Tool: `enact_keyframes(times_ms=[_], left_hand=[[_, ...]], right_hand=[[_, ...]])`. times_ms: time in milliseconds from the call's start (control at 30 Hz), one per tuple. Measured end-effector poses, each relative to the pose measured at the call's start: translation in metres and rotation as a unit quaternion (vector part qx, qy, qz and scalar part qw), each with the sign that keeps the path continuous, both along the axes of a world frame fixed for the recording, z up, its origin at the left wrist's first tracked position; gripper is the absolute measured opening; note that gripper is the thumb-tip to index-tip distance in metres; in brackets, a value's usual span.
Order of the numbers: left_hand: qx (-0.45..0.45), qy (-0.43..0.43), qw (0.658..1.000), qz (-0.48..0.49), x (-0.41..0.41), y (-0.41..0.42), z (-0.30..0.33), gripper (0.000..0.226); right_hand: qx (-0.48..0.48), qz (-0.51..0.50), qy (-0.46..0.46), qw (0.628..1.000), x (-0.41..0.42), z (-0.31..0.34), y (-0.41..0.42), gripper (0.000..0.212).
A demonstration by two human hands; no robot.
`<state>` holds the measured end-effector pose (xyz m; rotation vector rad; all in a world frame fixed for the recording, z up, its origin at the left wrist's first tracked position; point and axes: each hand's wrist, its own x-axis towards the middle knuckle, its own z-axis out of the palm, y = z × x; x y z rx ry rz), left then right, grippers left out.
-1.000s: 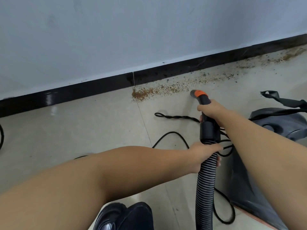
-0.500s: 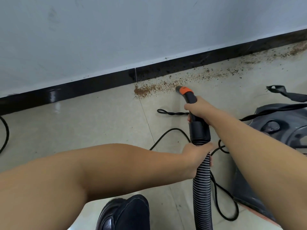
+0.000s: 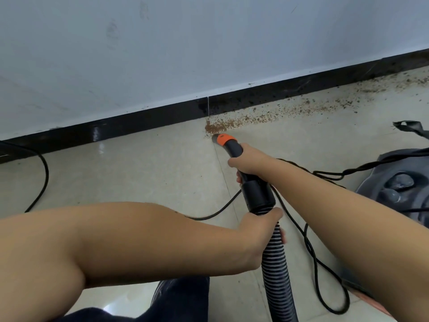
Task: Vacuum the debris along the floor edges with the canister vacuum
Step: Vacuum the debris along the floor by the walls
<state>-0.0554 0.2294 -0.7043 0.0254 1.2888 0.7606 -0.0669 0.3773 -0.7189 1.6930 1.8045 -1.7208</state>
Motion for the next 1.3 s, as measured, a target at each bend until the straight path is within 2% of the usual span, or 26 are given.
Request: enact_keyframes(times_ms=[167,500,800,1300], left_hand=[[-0.004,0.011,1.0,0.013,-0.003,0.002,-0.003,0.014],[0.017,-0.029,0.994,-0.102,0.023,0.048,-0.004,0.02],[0.009,-0.023,0.994,-0.106,0.028,0.077,-0.009,0.018],[0.001,-0.015,0.999,-0.037,-0.004,0.038,0.011,0.016]], right_hand=[[0.001,0.002,0.012,1.0,-0.003,-0.001,-0.001,0.037],[0.043,-0.142,-0.009,0.989,0.062,-0.007,0.046,0.034],[0.05,-0.225,0.013,0.973,0.084,-0.007,0.072,0.028],[0.027,-0.072,0.007,0.997,0.016,0.008,0.035,0.025]])
